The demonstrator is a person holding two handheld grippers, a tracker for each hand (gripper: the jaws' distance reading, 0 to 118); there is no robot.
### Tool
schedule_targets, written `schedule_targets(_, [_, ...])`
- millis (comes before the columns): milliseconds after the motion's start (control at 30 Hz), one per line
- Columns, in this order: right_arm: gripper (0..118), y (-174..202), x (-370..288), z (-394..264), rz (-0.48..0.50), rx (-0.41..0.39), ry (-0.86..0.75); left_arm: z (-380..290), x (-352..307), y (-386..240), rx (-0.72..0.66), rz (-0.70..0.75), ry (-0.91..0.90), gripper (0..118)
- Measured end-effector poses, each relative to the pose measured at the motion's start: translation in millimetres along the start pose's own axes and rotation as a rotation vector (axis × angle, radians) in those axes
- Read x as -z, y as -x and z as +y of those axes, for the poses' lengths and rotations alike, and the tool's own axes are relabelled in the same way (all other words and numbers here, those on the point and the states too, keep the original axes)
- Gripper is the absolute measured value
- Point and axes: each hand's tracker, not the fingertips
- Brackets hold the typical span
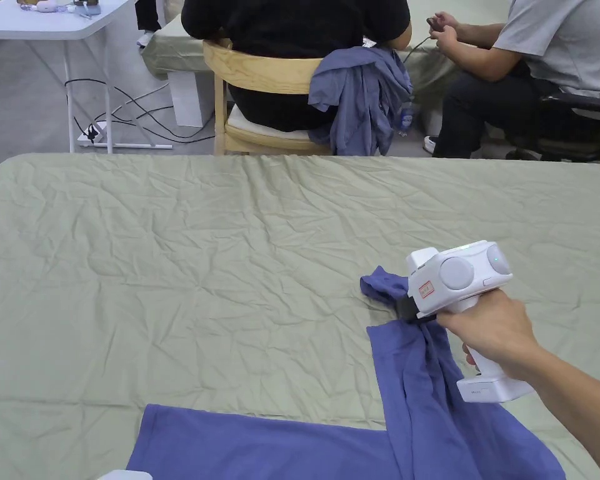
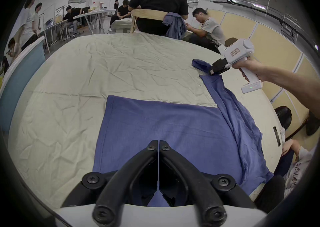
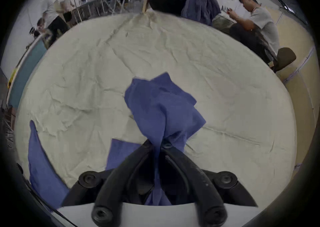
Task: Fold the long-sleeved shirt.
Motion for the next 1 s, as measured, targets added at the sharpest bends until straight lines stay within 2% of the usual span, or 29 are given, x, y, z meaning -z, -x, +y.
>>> schedule_targets(133, [8,-3,-61,-20,0.066,0.065,-0.110,1,-18,-4,0.007,0.002,-0.019,0])
schedule_targets(233, [8,4,-114,-50,0.077,0.047,-0.193,-2,-33,-8,0.016,-0.002,-0.028,0])
schedule_targets(400, [8,33,-192,-114,0.064,-0.022,-0.293,-10,-60,-18,0.029,-0.012,-0.043,0])
schedule_targets(500, [8,56,-217,-155,0.075,-0.064,-0.315,-16,-71,-23,0.030,-0.023,-0.047,0])
schedule_targets(567, [8,74,-226,-183,0.067,-0.124,-0.321,-21,-74,-24,0.028,-0.031,-0.045,0])
schedule_targets(733, [8,108,-197,-251,0.104,-0.192,-0.166,-30,-78,-25,0.020,-0.039,-0.031,0])
schedule_targets(833, [8,114,-158,-279,0.117,-0.169,-0.048,-34,-77,-24,0.019,-0.039,-0.020,0])
schedule_targets(1000, [9,109,-131,-291,0.126,-0.091,-0.009,-37,-77,-23,0.021,-0.032,-0.006,0])
